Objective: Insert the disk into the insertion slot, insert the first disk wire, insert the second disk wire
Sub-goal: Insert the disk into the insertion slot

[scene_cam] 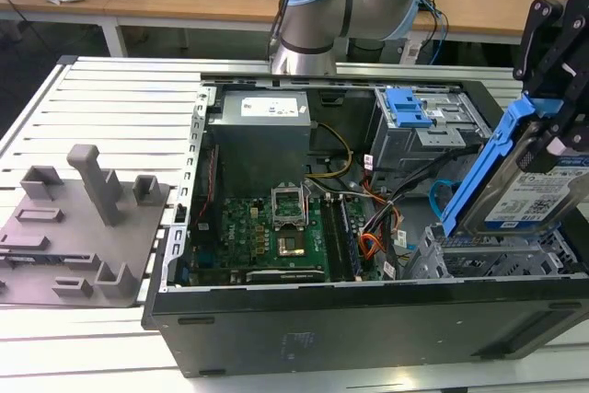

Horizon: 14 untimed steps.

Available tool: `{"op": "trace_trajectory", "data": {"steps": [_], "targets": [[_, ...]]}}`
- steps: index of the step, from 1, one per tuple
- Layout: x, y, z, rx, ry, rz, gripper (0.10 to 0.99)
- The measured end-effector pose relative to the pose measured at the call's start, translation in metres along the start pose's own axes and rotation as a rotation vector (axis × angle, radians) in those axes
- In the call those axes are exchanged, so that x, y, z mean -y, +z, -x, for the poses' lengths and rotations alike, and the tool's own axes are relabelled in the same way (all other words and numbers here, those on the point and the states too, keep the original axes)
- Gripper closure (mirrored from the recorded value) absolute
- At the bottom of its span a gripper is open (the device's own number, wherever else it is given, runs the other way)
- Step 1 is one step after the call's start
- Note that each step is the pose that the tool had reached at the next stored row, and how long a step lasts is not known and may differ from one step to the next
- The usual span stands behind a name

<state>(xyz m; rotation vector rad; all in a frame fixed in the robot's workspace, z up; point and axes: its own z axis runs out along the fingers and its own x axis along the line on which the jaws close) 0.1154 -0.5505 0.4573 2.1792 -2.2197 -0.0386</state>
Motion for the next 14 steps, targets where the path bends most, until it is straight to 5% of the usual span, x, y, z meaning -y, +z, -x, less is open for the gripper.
{"op": "trace_trajectory", "data": {"steps": [14], "targets": [[0.0011, 0.0132, 0.0037, -0.0001, -0.001, 0.000, 0.722]]}}
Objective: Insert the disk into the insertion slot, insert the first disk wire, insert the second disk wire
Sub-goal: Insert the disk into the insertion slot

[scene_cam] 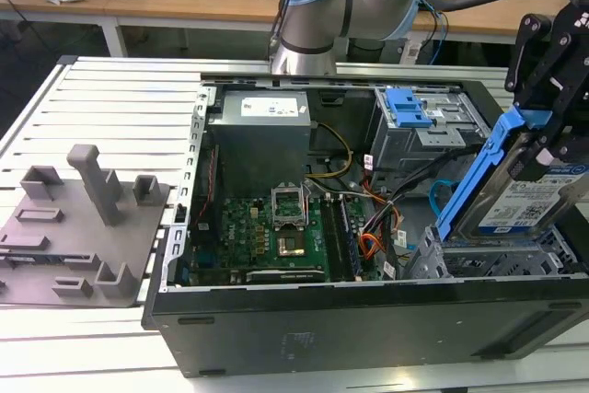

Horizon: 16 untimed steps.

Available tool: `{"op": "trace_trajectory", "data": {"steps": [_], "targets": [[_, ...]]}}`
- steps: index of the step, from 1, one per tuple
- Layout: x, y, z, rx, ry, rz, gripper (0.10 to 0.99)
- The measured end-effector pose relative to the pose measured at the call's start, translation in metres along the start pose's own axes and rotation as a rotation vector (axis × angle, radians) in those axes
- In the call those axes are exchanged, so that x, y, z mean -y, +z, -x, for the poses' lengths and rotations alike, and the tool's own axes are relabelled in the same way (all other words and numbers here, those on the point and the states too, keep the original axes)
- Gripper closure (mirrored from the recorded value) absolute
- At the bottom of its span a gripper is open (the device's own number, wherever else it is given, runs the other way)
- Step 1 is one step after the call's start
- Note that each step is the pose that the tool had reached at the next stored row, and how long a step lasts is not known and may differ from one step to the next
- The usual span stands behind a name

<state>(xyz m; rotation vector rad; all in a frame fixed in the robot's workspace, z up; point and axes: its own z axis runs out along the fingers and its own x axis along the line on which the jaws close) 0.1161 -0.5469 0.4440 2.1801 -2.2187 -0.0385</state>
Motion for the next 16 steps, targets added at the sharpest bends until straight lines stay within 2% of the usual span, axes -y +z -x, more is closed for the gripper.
{"op": "trace_trajectory", "data": {"steps": [6, 10, 16], "targets": [[0.0005, 0.0085, 0.0006, -0.0001, -0.001, 0.000, 0.722], [0.0009, 0.0170, 0.0007, 0.0000, -0.001, 0.000, 0.722], [0.0011, 0.0245, 0.0007, 0.0000, -0.001, 0.000, 0.722]]}}
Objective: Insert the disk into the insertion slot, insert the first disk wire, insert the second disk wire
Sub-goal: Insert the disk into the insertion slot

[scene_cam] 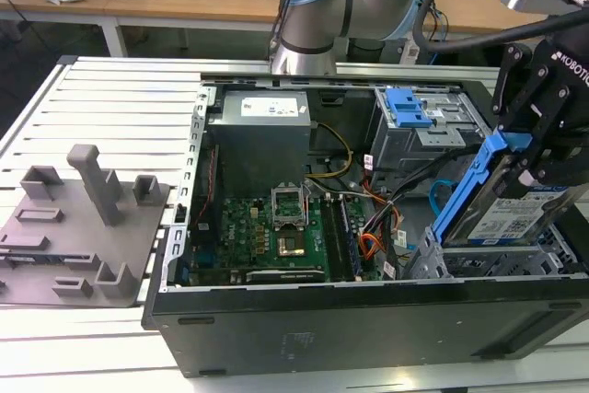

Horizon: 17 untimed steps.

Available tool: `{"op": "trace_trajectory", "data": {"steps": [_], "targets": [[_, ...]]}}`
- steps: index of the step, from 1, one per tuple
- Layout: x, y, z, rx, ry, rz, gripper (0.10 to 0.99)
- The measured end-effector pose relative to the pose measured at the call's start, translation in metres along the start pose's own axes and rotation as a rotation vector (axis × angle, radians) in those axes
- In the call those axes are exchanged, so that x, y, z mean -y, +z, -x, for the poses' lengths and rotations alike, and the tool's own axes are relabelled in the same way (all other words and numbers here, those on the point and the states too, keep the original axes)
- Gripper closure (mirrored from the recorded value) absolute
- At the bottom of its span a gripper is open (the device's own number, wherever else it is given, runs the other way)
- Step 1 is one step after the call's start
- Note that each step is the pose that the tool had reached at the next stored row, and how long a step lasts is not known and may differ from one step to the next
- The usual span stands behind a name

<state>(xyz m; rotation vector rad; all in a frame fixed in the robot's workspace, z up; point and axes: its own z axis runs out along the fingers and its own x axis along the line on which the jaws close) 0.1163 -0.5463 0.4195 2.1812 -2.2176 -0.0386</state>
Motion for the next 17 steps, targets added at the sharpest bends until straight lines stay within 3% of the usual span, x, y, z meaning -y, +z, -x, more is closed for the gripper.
{"op": "trace_trajectory", "data": {"steps": [13, 17], "targets": [[0.0008, 0.0206, 0.0001, 0.0001, 0.000, 0.000, 0.722], [0.0009, 0.0213, 0.0001, -0.0003, 0.000, 0.000, 0.722]]}}
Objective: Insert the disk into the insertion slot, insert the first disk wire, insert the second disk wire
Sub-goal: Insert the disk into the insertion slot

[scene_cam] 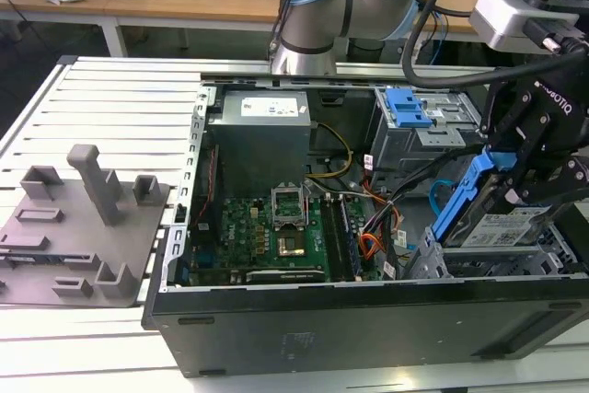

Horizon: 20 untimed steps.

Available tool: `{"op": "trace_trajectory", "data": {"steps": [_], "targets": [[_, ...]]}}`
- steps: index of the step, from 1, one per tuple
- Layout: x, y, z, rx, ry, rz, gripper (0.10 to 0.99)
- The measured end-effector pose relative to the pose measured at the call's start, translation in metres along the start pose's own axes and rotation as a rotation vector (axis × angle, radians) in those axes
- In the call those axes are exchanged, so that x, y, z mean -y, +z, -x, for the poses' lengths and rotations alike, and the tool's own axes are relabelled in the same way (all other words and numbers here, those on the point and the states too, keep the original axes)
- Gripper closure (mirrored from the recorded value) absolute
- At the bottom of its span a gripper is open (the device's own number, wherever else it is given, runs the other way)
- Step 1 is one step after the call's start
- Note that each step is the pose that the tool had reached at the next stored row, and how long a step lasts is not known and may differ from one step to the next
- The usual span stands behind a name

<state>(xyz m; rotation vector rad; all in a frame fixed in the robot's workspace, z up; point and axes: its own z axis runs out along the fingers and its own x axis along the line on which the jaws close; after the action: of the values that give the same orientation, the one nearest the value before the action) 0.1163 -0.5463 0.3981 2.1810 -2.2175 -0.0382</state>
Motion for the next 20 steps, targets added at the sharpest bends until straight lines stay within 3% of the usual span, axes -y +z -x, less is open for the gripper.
{"op": "trace_trajectory", "data": {"steps": [3, 4, 8, 9, 11, 12, 14, 20], "targets": [[0.0000, 0.0000, 0.0000, -0.0002, 0.000, 0.000, 0.710], [0.0000, 0.0001, 0.0000, -0.0001, 0.000, 0.000, 0.584], [0.0000, 0.0000, 0.0000, -0.0004, 0.000, 0.000, 0.584], [0.0000, 0.0000, 0.0000, -0.0005, 0.000, 0.000, 0.600], [0.0000, 0.0000, 0.0000, -0.0007, 0.000, 0.000, 0.729], [0.0000, 0.0000, 0.0000, -0.0007, 0.000, 0.000, 0.851], [0.0000, 0.0000, 0.0000, -0.0009, 0.000, 0.000, 0.969], [0.0000, 0.0000, 0.0000, -0.0012, 0.000, 0.000, 0.980]]}}
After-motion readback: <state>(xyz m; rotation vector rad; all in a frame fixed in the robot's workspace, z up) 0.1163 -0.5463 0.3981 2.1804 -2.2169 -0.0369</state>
